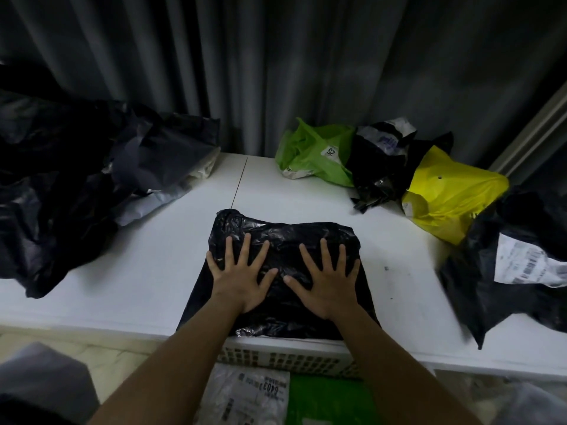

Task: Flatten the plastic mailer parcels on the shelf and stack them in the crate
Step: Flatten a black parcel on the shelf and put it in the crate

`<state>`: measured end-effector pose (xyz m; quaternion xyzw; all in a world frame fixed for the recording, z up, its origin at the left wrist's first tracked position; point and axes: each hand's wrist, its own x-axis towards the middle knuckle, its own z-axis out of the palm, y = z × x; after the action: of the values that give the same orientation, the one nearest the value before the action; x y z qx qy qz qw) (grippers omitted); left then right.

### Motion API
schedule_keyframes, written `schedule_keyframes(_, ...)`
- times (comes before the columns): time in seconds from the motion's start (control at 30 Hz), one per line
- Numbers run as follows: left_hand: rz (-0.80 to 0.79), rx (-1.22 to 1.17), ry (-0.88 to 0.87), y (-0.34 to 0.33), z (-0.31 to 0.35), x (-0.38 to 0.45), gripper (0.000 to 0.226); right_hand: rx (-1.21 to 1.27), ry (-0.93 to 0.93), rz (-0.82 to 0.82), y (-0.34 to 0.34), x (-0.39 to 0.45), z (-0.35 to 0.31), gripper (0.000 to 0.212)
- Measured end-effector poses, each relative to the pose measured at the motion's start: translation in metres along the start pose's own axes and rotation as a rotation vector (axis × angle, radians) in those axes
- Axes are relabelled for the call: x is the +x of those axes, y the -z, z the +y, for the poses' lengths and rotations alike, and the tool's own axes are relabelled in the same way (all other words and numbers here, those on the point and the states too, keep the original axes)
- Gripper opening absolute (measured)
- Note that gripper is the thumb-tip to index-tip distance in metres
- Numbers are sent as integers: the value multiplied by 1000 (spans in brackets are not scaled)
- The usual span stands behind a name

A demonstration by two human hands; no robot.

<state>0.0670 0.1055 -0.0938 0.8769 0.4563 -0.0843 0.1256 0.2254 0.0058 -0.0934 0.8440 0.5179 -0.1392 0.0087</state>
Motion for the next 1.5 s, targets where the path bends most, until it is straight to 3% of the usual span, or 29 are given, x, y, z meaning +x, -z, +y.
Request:
schedule_keyframes(0.07,-26,-19,22,9,2,2,64,57,5,39,5,3,0,82)
schedule_keyframes(0.1,7,-39,33,15,4,5,63,108,6,137,10,5,-1,81)
schedule_keyframes(0.2,317,8,8,33,8,17,69,191,39,531,28,23,-2,61)
schedule_keyframes(0.23,397,16,-24,38,8,23,69,161,63,578,33,31,-1,55)
schedule_keyframes(0.3,378,21,-94,45,8,38,56,72,108,487,42,45,1,59)
schedule_keyframes(0.4,125,104,-140,51,9,55,59,13,69,119,52,61,7,79)
schedule_keyframes(0.5,70,178,-129,51,9,61,62,-113,30,104,54,64,10,74)
schedule_keyframes(0.63,196,283,-95,62,11,50,54,-86,124,263,62,58,17,34)
schedule_keyframes(0.77,327,333,-80,82,10,41,35,-42,153,416,80,47,21,21)
schedule_keyframes(0.93,546,324,-57,148,13,10,35,21,188,764,139,15,12,25)
schedule_keyframes(1.1,894,400,-6,194,11,-29,30,-59,211,1052,187,-32,0,36)
schedule_keyframes(1.17,988,418,-36,193,6,-41,31,-73,280,1015,189,-48,-1,36)
schedule_keyframes(1.23,867,366,-98,178,-1,-56,33,-61,354,834,174,-61,2,30)
schedule_keyframes(1.37,301,179,-142,109,-14,-83,45,-50,322,187,109,-84,7,19)
schedule_keyframes(1.5,-80,27,-88,56,-19,-110,52,73,240,-52,48,-106,9,14)
